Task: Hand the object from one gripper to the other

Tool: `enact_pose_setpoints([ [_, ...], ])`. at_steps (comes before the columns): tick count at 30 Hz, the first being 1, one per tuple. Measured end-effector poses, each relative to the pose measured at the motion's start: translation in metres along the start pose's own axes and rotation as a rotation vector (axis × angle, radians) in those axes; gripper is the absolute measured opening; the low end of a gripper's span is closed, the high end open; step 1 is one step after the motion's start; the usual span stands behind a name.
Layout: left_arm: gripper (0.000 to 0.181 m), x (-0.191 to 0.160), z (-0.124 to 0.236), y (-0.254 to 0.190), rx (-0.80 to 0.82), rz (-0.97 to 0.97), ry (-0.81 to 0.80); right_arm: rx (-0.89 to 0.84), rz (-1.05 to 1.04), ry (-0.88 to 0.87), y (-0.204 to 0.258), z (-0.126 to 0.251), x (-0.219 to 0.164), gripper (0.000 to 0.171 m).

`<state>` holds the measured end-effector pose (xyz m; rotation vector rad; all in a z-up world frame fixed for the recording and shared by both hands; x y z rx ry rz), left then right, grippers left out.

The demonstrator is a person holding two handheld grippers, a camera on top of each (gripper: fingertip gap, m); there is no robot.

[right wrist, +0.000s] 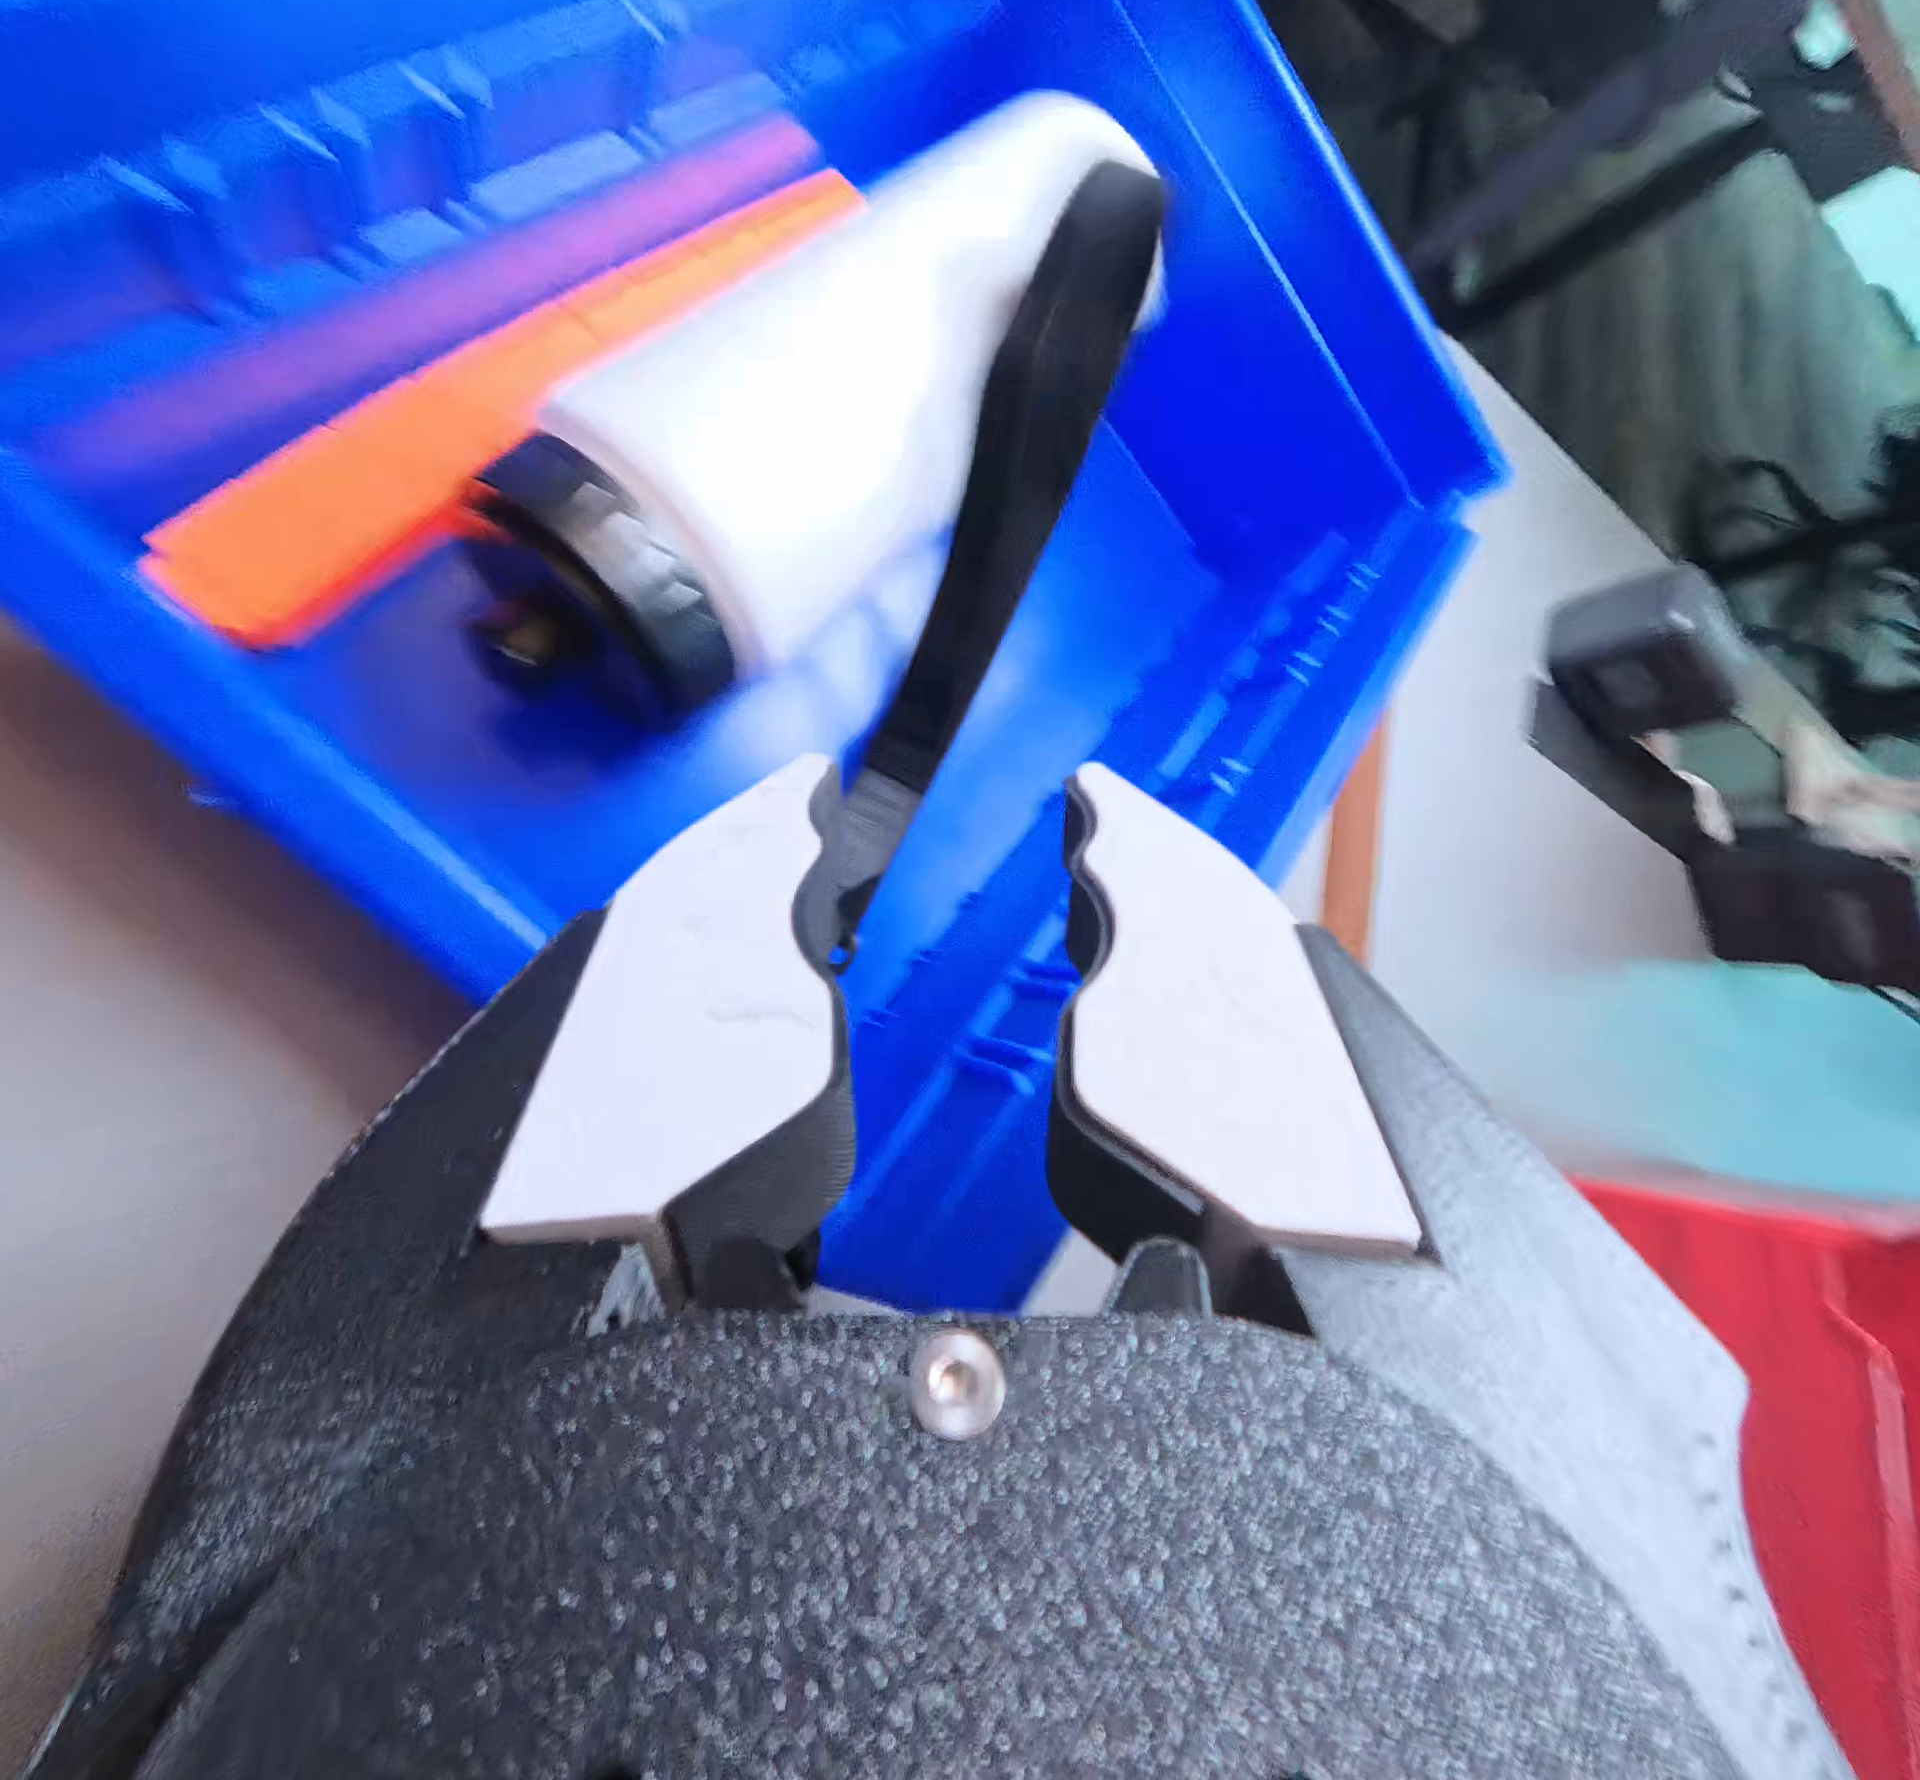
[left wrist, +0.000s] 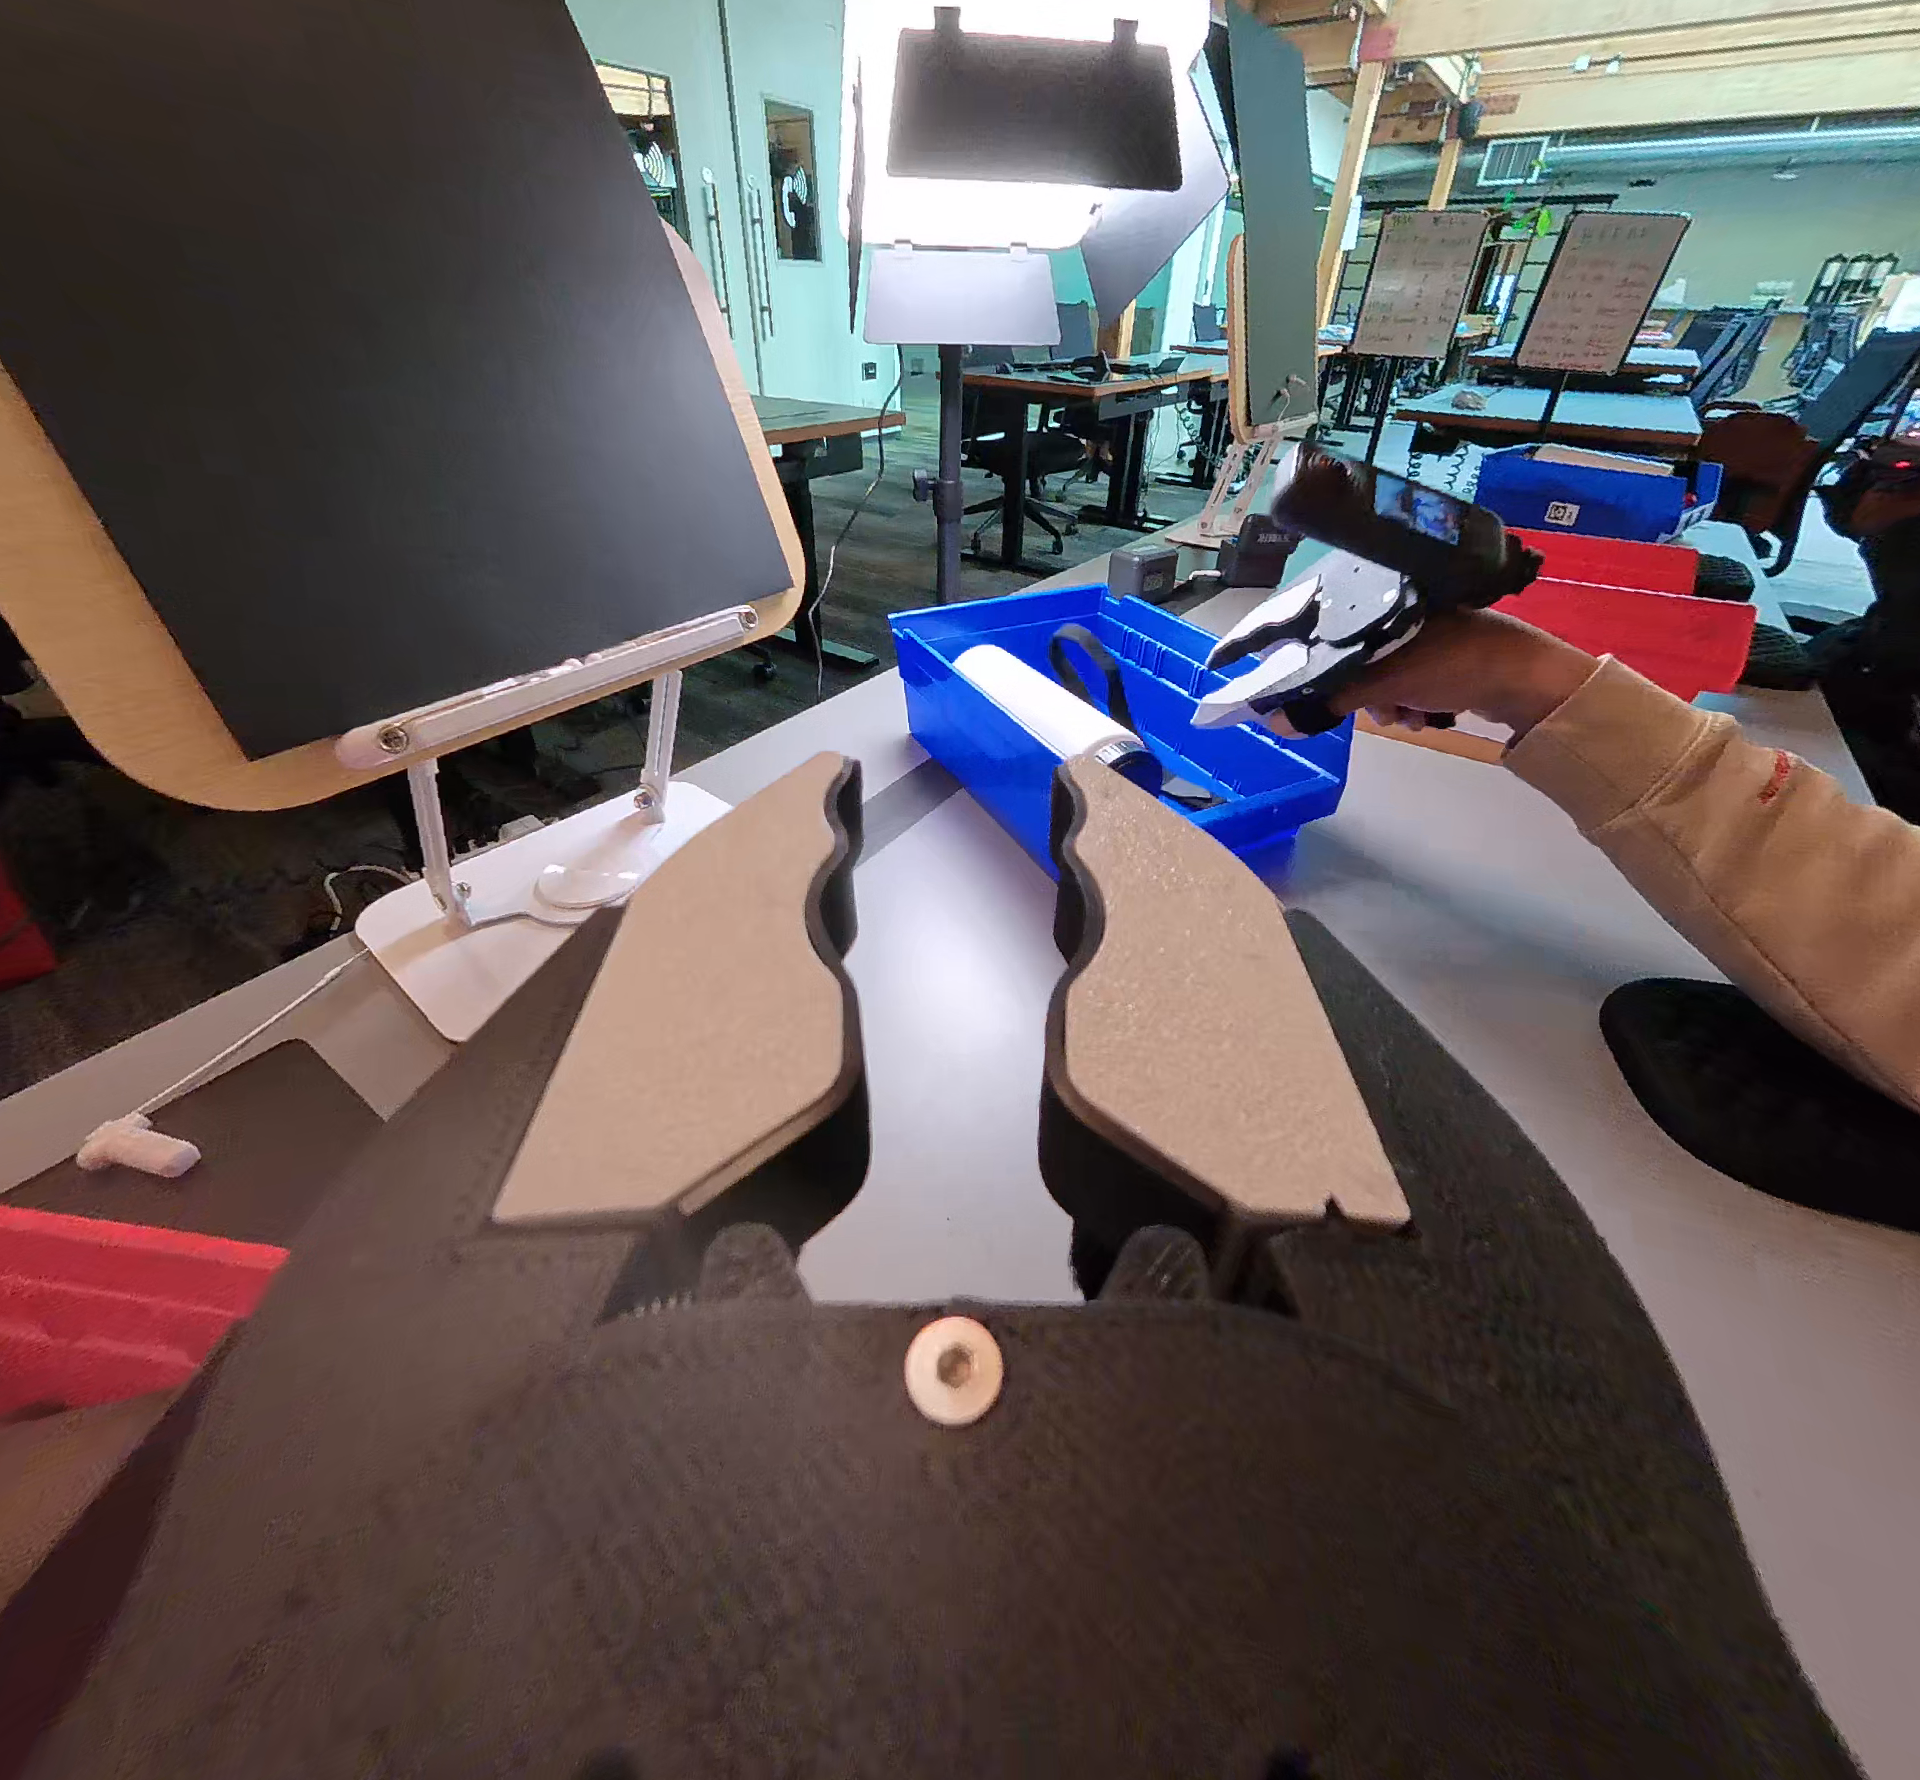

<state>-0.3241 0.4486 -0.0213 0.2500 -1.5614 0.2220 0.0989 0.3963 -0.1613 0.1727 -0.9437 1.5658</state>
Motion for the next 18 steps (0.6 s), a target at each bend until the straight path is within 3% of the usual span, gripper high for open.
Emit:
enact_pose_setpoints([
  [2,0.035,-0.001,0.001,0.002,0.0,0.007,0.003,0.155,-0.045,-0.078,0.021,0.011,0.016,0.052],
  [4,0.035,0.0,0.002,0.003,-0.002,0.017,0.0,0.244,-0.101,-0.196,0.028,0.027,0.034,0.053],
  [12,0.032,0.005,0.027,0.041,0.174,-0.022,0.03,0.334,-0.206,-0.673,0.034,0.084,0.094,0.056],
  [14,0.032,0.006,0.043,0.061,0.263,-0.028,0.047,0.335,-0.231,-0.794,0.041,0.096,0.106,0.045],
  [17,0.033,-0.001,0.067,0.093,0.391,-0.028,0.121,0.354,-0.204,-0.888,0.061,0.104,0.114,0.003],
  [18,0.034,-0.006,0.075,0.103,0.427,-0.024,0.158,0.374,-0.177,-0.902,0.071,0.105,0.115,0.0],
])
Point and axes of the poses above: each gripper's, where its closed fingertips meet, z back along the fingers, x out of its top, y = z × x across the jaws, the point moved 2 cm from there along z, back along the fingers, and after that the axes turned 2 degrees about -z, right-handed, at the moved point
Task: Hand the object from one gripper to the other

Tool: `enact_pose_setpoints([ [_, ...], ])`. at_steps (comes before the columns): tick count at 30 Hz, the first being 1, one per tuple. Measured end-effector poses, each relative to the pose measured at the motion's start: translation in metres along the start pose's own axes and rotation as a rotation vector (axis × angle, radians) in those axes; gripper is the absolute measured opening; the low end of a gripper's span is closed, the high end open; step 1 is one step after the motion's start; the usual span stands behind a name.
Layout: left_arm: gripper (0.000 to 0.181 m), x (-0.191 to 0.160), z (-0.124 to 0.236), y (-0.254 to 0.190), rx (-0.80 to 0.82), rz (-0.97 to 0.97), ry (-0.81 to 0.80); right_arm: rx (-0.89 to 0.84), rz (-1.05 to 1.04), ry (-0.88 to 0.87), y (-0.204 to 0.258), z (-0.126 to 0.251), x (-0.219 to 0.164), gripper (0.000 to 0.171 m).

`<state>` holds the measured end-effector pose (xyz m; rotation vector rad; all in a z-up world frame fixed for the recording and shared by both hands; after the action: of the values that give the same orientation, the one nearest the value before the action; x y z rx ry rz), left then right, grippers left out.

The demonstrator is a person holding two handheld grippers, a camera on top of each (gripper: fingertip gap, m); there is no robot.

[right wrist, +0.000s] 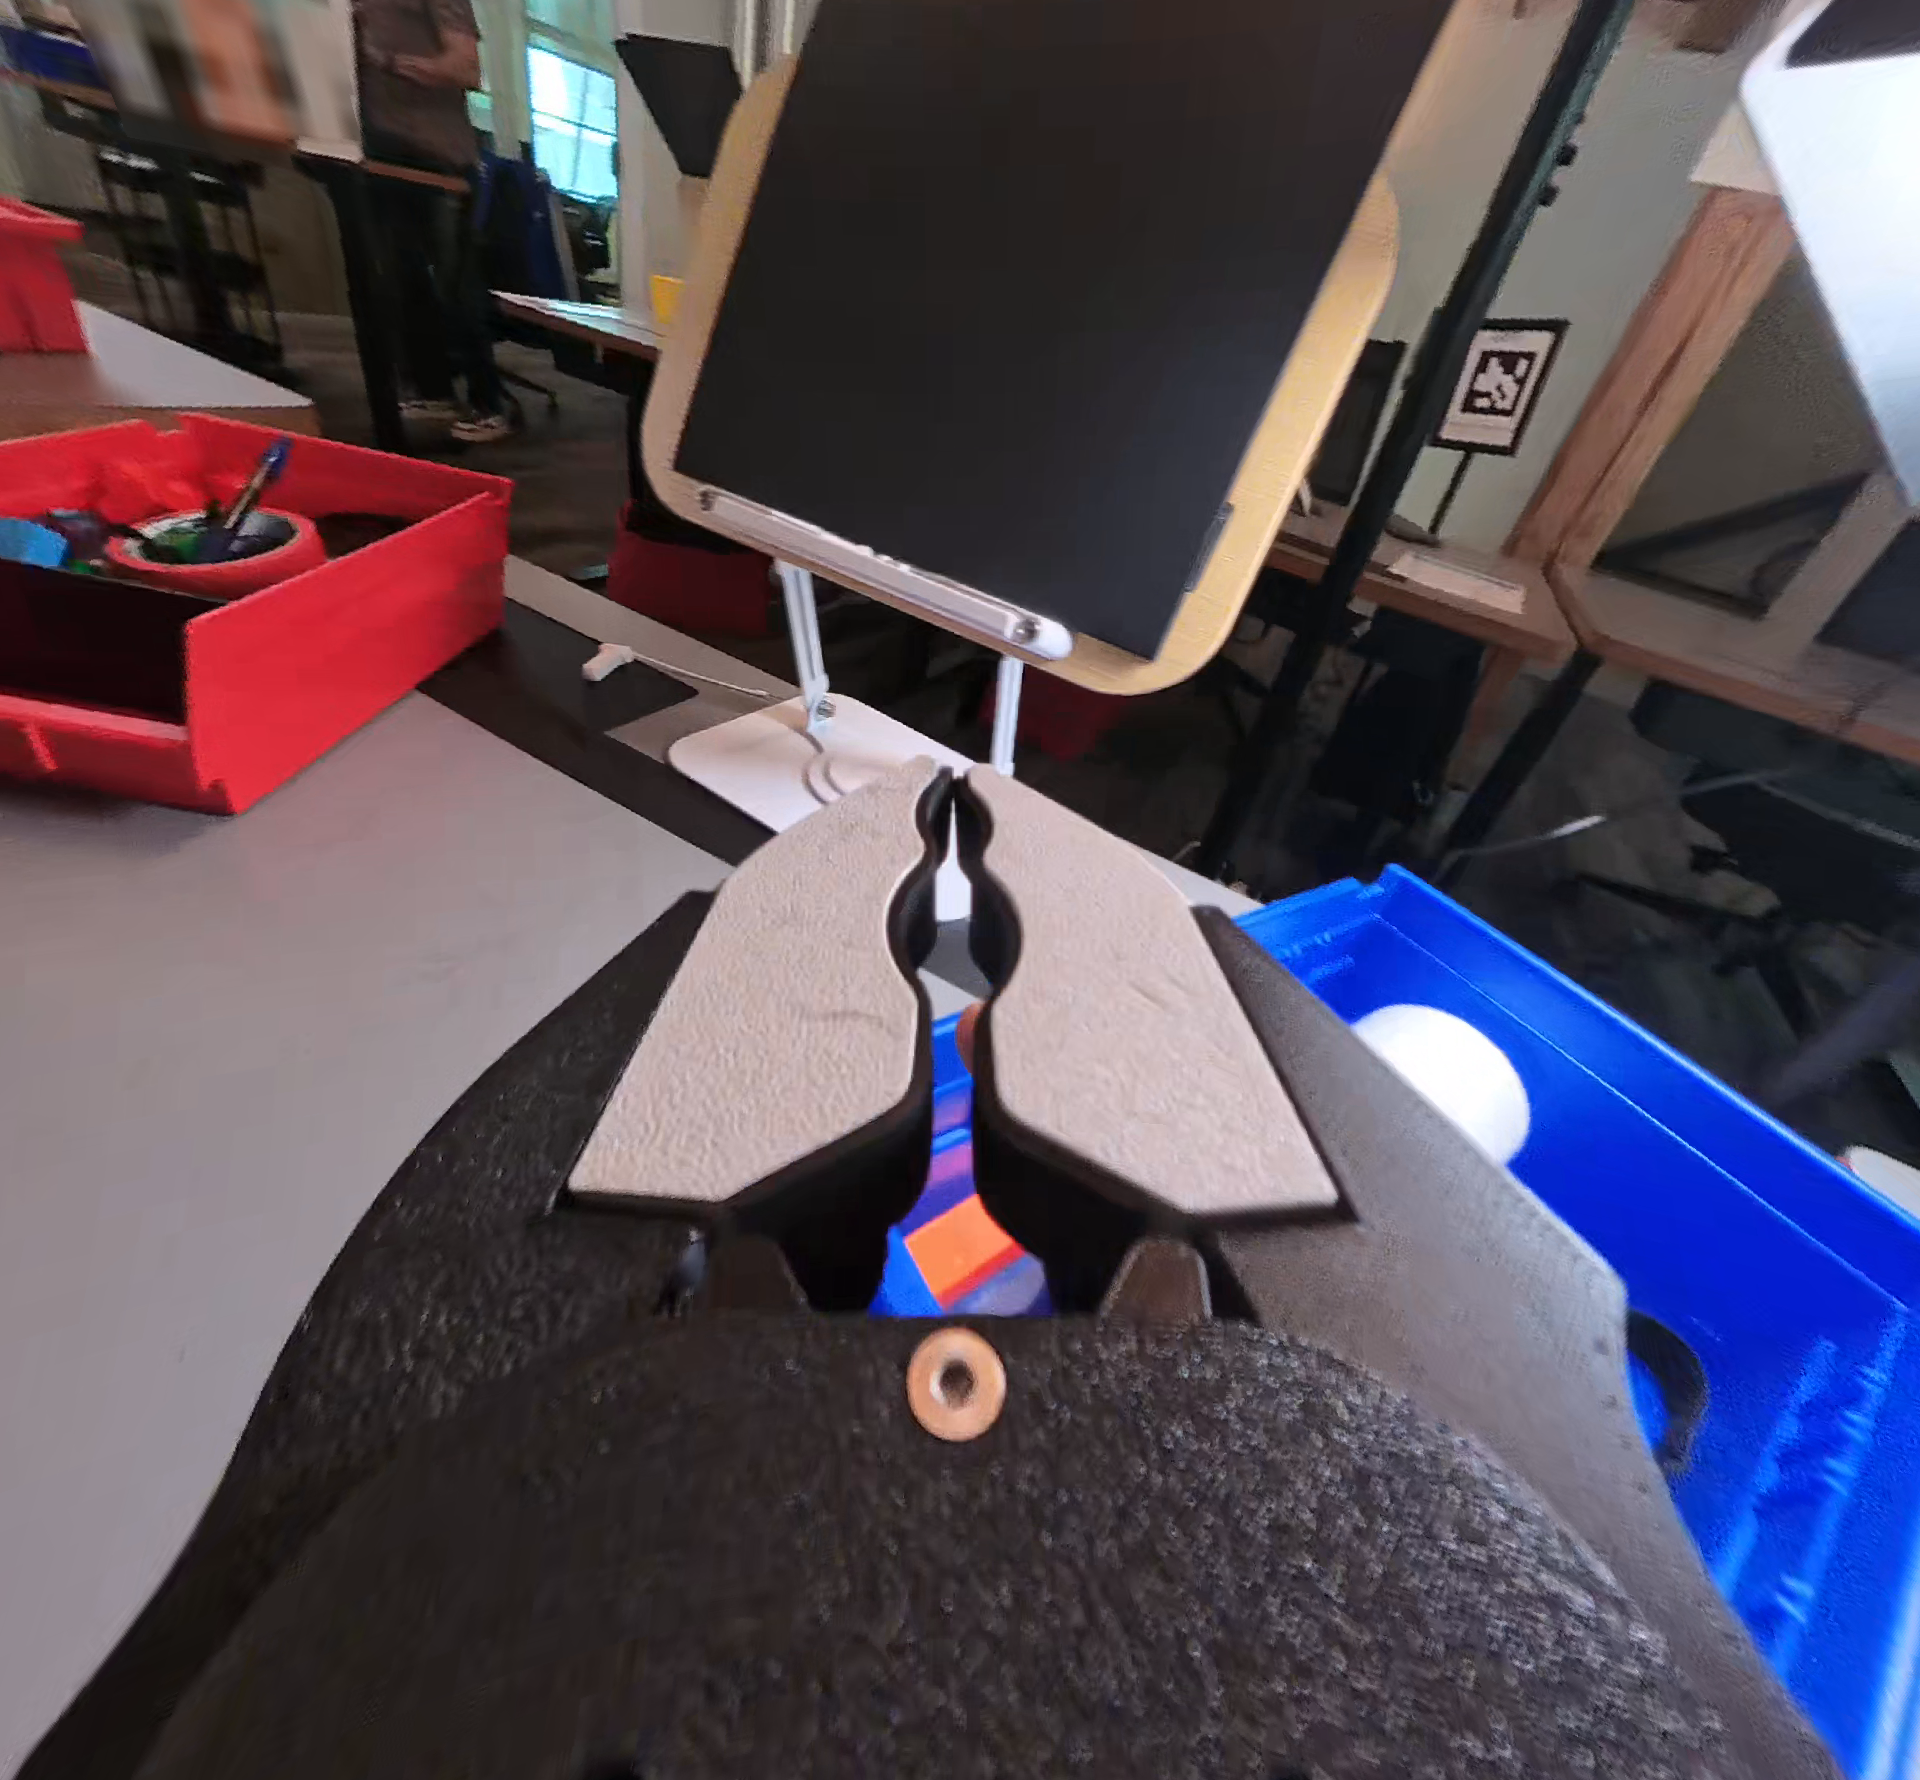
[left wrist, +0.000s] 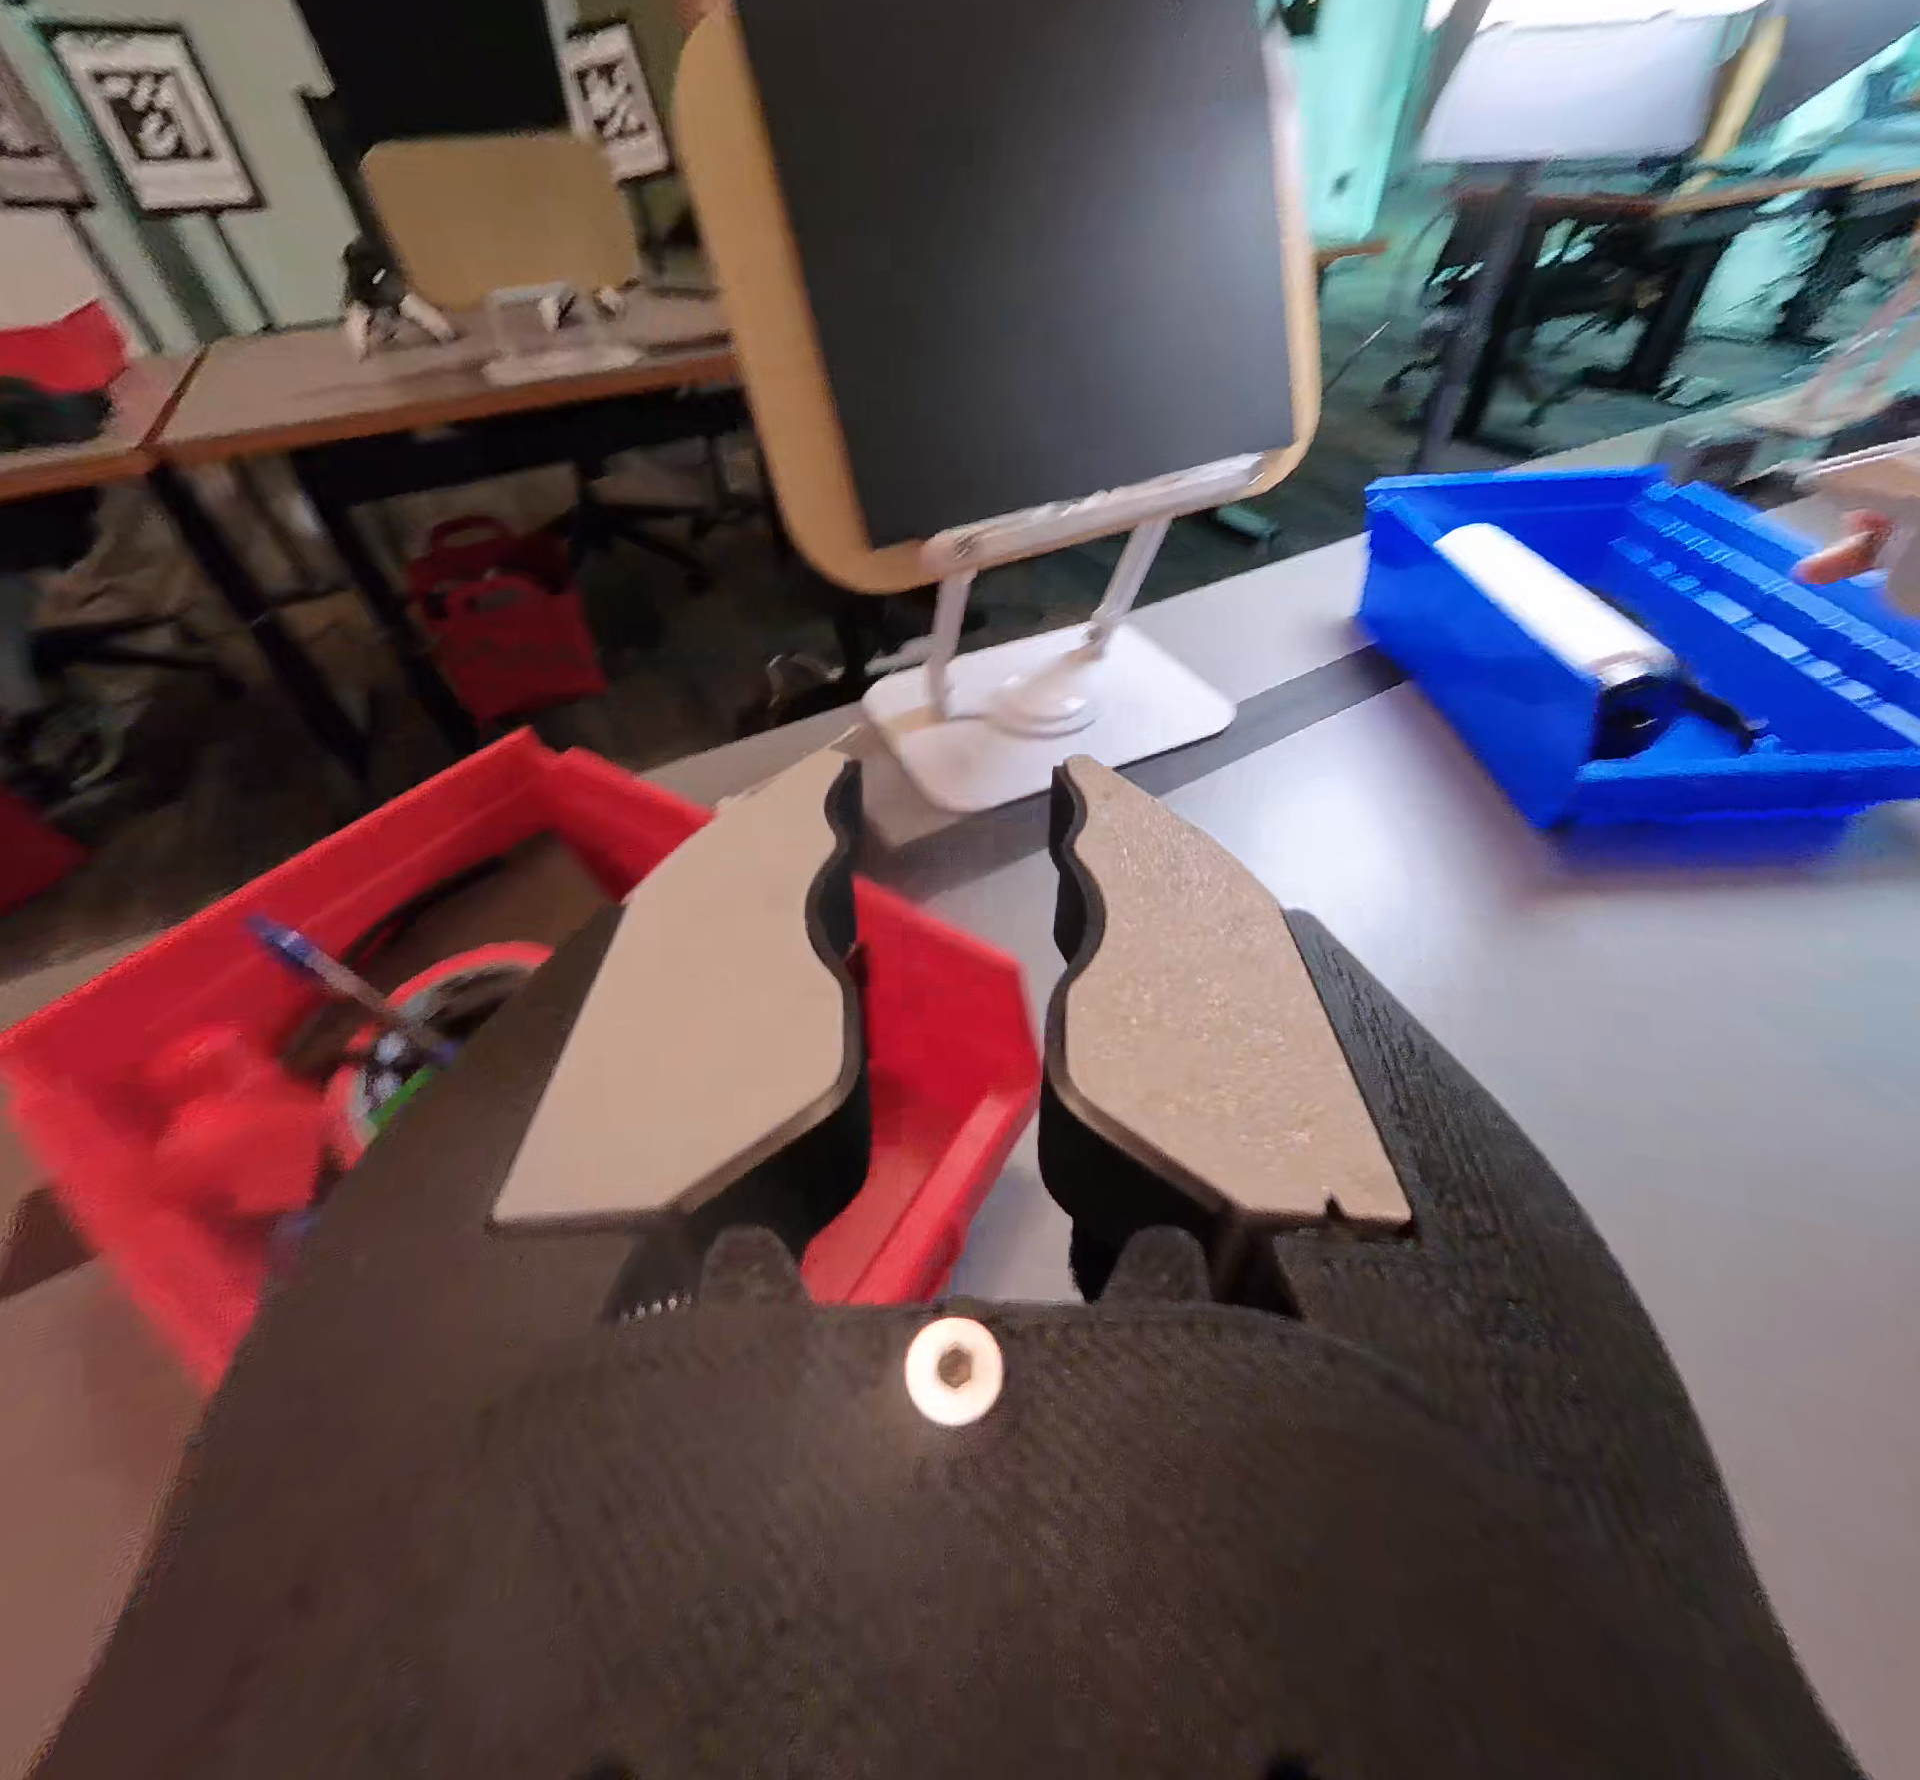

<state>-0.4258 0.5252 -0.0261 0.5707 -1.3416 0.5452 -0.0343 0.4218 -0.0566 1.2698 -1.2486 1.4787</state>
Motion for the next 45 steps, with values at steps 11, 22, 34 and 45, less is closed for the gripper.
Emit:
enact_pose_setpoints([
  [11,0.016,-0.079,-0.029,0.11,0.029,-0.134,0.516,0.264,0.106,0.11,0.088,-0.032,-0.043,0.0],
  [22,0.022,-0.116,-0.071,0.197,0.152,-0.209,0.897,0.305,0.046,0.174,0.096,-0.04,-0.065,0.034],
  [34,0.02,-0.152,-0.108,0.242,0.327,0.315,0.891,0.323,0.045,0.218,0.095,-0.042,-0.078,0.037],
  [45,0.011,0.056,-0.084,0.135,0.031,0.008,0.318,0.353,-0.011,0.063,0.101,-0.028,-0.024,0.034],
])
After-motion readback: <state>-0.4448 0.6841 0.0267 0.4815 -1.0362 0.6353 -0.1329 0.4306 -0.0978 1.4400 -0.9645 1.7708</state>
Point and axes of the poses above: each gripper's, where its closed fingertips meet, z back along the fingers, x out of its top, y = z × x across the jaws, the point moved 2 cm from there along z, back along the fingers, and after that the axes turned 2 degrees about -z, right-handed, at the moved point
